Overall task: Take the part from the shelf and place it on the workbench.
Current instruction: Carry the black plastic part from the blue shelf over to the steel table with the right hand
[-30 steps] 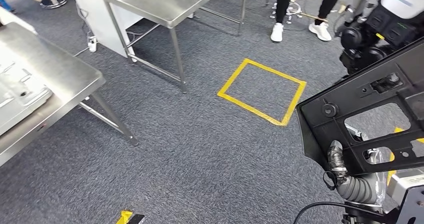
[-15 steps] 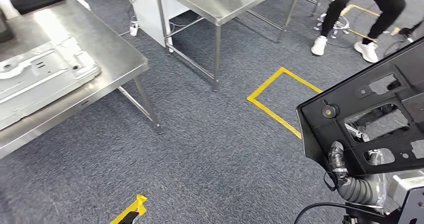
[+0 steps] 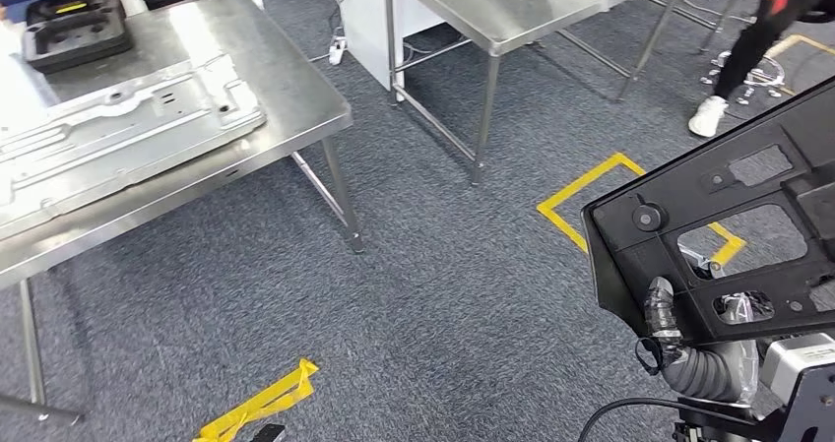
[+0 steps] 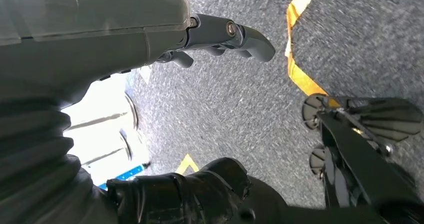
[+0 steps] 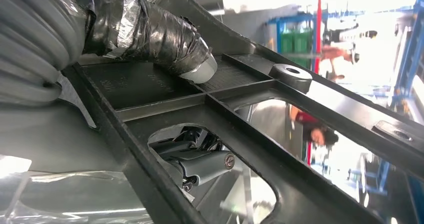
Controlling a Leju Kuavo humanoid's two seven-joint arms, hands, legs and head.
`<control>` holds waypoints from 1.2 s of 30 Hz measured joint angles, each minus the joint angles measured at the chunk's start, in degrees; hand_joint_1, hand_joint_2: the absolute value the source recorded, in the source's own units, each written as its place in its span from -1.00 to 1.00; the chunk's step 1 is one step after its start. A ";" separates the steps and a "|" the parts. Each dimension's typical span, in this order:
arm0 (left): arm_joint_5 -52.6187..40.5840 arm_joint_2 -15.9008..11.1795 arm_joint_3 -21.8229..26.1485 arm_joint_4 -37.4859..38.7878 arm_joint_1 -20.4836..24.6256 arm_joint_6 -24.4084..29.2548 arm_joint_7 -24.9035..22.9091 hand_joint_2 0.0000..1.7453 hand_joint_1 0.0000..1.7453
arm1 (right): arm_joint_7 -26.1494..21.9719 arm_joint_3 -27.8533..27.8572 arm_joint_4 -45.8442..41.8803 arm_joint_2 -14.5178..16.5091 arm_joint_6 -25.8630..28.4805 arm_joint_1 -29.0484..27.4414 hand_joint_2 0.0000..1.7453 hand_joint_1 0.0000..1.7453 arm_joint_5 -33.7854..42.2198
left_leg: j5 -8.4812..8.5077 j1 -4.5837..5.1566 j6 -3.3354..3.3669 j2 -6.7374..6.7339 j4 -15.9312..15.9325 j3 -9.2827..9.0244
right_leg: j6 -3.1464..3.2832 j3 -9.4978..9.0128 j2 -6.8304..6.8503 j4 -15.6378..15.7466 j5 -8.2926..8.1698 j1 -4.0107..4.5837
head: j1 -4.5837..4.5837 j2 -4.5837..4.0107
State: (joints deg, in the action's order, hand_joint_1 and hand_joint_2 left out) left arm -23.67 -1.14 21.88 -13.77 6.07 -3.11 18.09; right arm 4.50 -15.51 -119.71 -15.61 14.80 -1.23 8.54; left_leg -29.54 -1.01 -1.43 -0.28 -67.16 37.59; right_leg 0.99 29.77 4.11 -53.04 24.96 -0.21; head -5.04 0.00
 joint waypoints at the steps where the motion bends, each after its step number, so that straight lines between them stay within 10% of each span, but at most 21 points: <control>1: 0.00 0.00 0.00 0.00 0.05 0.01 0.01 1.00 -1.00 | 0.00 -0.01 -0.01 0.00 0.00 0.00 1.00 1.00 0.00 | 1.37 -0.03 -0.10 -1.43 4.04 -2.44 | -0.29 0.01 0.64 -0.32 0.20 0.01 | -0.01 0.00; 4: 0.00 0.00 0.00 -0.02 0.38 0.00 -0.10 1.00 -1.00 | 0.02 0.01 -0.03 -0.03 0.01 0.03 1.00 1.00 -0.04 | 2.82 0.35 1.08 -3.66 10.87 -6.12 | -1.31 0.11 2.55 -1.41 0.94 0.31 | 0.14 0.00; 6: 0.00 0.00 0.00 -0.02 0.34 -0.01 -0.22 1.00 -1.00 | 0.02 0.01 -0.05 -0.05 0.02 0.04 1.00 1.00 -0.05 | 3.09 0.48 2.14 -2.21 11.03 -5.85 | -1.88 0.01 3.76 -1.50 1.12 0.29 | 0.27 0.00; 8: 0.00 0.09 0.00 -0.02 0.22 0.01 -0.25 1.00 -1.00 | 0.02 0.04 -0.11 -0.07 0.02 0.06 1.00 1.00 -0.06 | 3.53 0.27 2.90 -0.93 11.18 -5.66 | -2.55 0.56 1.88 -3.32 2.66 0.00 | 0.38 0.00; 11: 0.00 0.65 0.00 -0.02 0.39 0.06 -0.25 1.00 -1.00 | 0.01 0.15 -0.21 -0.19 0.04 -0.09 1.00 1.00 -0.06 | 4.06 0.14 3.62 1.14 11.24 -5.17 | -3.18 5.38 -3.04 -14.31 8.47 -0.40 | 0.50 0.00; 13: 0.00 0.91 0.00 -0.02 0.39 0.08 -0.28 1.00 -1.00 | 0.02 0.15 -0.20 -0.22 0.05 -0.22 1.00 1.00 -0.05 | 4.27 0.24 3.70 2.75 11.23 -4.95 | -3.15 7.87 -3.69 -19.26 9.70 -0.42 | 0.49 0.00; 19: 0.00 1.07 -0.01 -0.02 0.40 0.09 -0.33 1.00 -1.00 | 0.02 0.21 -0.23 -0.29 0.06 -0.15 1.00 1.00 -0.05 | 4.98 0.23 2.67 7.20 11.11 -4.34 | -1.27 0.46 -8.69 -2.22 1.33 -0.32 | 0.46 0.00; 22: 0.00 1.07 0.00 -0.02 0.08 0.11 -0.34 1.00 -1.00 | 0.03 0.21 -0.30 -0.31 0.06 -0.06 1.00 1.00 -0.05 | 5.25 0.02 1.54 8.23 11.21 -3.75 | -1.06 0.12 -7.03 -0.90 0.90 -0.32 | 0.42 0.00; 26: 0.00 0.67 -0.01 -0.02 0.12 0.14 -0.35 1.00 -1.00 | 0.03 0.16 -0.44 -0.26 0.06 -0.15 1.00 1.00 -0.04 | -0.97 0.28 0.72 1.90 1.34 0.87 | -0.35 -0.30 -3.81 0.48 0.03 -0.39 | -0.07 0.00; 28: 0.00 0.22 -0.02 -0.02 0.16 0.09 -0.36 1.00 -1.00 | 0.04 0.11 -0.44 -0.24 0.06 -0.23 1.00 1.00 -0.03 | -3.12 0.14 0.34 0.97 -4.33 3.15 | -0.36 -0.17 -2.09 0.36 0.07 -0.38 | -0.07 0.00; 32: 0.00 -0.07 -0.02 -0.02 0.14 0.04 -0.37 1.00 -1.00 | 0.04 0.05 -0.46 -0.20 0.06 -0.25 1.00 1.00 0.01 | 1.82 0.09 -0.05 -1.65 5.94 -3.45 | -1.16 -0.06 0.70 -0.60 0.71 -0.45 | -0.14 0.00; 36: 0.00 -0.07 -0.02 -0.02 0.29 0.04 -0.40 1.00 -1.00 | 0.07 0.08 -0.52 -0.20 0.07 -0.18 1.00 1.00 0.01 | 2.98 0.45 1.59 -2.05 10.98 -5.75 | -2.42 -0.01 2.95 -1.54 1.34 -0.15 | 0.13 0.00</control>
State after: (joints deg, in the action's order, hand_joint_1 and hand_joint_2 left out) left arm -23.67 -1.20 21.86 -13.79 6.36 -3.07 17.69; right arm 4.57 -15.43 -120.23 -15.80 14.87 -1.41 8.55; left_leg -26.55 -0.56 0.17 -2.32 -56.19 31.84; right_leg -1.43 29.76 7.06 -54.58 26.30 -0.36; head -4.91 0.00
